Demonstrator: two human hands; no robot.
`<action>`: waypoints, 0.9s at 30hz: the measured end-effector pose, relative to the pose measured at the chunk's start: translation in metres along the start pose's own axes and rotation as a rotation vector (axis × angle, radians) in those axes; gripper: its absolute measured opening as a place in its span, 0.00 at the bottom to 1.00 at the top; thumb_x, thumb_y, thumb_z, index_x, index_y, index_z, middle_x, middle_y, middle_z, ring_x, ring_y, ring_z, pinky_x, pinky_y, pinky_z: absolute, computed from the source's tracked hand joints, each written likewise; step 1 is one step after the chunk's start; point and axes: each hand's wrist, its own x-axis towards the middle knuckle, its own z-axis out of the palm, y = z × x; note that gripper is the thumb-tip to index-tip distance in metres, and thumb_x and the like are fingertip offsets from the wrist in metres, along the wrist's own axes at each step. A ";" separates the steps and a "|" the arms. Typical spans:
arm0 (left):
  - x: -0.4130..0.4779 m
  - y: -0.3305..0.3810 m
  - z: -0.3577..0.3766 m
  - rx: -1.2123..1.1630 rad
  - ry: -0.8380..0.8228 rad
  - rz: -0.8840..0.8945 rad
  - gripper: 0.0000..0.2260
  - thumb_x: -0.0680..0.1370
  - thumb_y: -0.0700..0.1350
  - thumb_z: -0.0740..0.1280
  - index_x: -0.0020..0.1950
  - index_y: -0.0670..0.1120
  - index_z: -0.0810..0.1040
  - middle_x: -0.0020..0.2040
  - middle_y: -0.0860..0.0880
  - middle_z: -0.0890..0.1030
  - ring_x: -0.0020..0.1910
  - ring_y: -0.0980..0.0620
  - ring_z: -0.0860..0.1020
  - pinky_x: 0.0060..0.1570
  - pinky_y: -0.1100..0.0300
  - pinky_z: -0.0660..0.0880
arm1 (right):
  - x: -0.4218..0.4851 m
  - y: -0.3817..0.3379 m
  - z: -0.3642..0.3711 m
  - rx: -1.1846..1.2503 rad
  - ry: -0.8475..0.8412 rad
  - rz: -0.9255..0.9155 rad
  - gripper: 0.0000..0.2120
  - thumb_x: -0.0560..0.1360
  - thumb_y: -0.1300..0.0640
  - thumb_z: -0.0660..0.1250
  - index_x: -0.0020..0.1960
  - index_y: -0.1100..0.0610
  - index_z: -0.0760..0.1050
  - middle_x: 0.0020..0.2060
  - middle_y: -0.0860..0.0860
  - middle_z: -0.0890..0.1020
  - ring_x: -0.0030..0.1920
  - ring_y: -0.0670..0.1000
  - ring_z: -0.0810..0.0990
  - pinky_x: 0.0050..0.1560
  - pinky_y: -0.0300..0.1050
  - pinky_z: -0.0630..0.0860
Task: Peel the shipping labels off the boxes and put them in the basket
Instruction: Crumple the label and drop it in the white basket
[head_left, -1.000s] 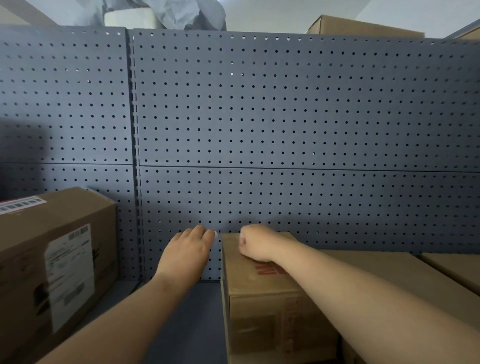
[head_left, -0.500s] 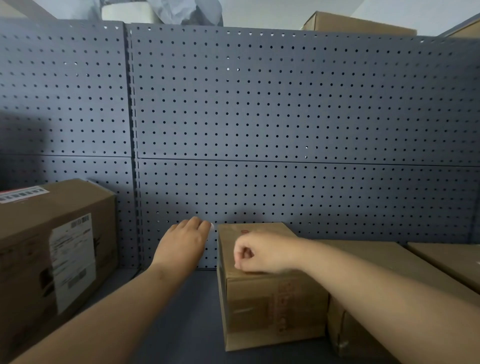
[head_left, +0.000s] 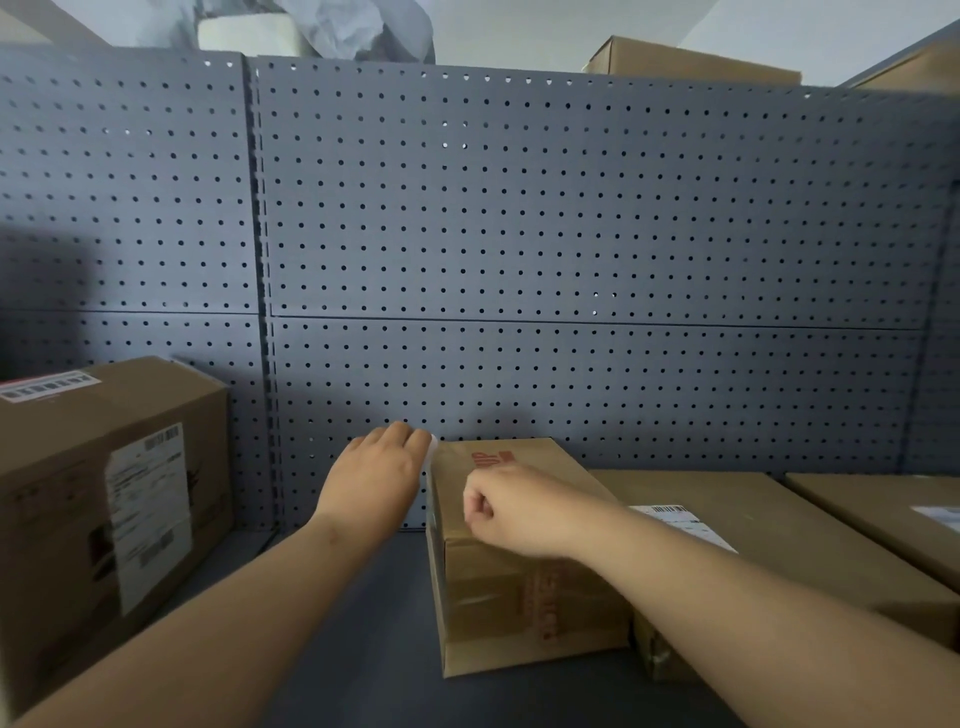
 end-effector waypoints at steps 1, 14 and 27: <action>0.000 0.001 -0.002 0.001 0.001 0.003 0.20 0.74 0.35 0.64 0.65 0.47 0.68 0.59 0.48 0.74 0.57 0.48 0.74 0.54 0.58 0.69 | 0.002 -0.001 0.000 0.004 0.006 0.010 0.13 0.79 0.61 0.58 0.47 0.69 0.78 0.50 0.63 0.82 0.48 0.60 0.81 0.61 0.50 0.76; -0.005 -0.002 -0.015 -0.009 0.014 0.025 0.18 0.75 0.35 0.62 0.64 0.47 0.68 0.57 0.48 0.74 0.54 0.48 0.74 0.52 0.58 0.69 | 0.001 0.000 0.000 -0.040 0.058 0.089 0.12 0.79 0.61 0.58 0.46 0.68 0.78 0.52 0.61 0.82 0.53 0.60 0.81 0.52 0.47 0.79; 0.019 0.033 -0.053 -0.427 0.178 -0.020 0.14 0.79 0.38 0.58 0.64 0.43 0.71 0.60 0.44 0.75 0.52 0.44 0.75 0.44 0.56 0.70 | -0.028 0.023 -0.027 0.134 0.181 0.241 0.12 0.77 0.60 0.61 0.51 0.67 0.79 0.53 0.56 0.84 0.47 0.56 0.82 0.41 0.42 0.75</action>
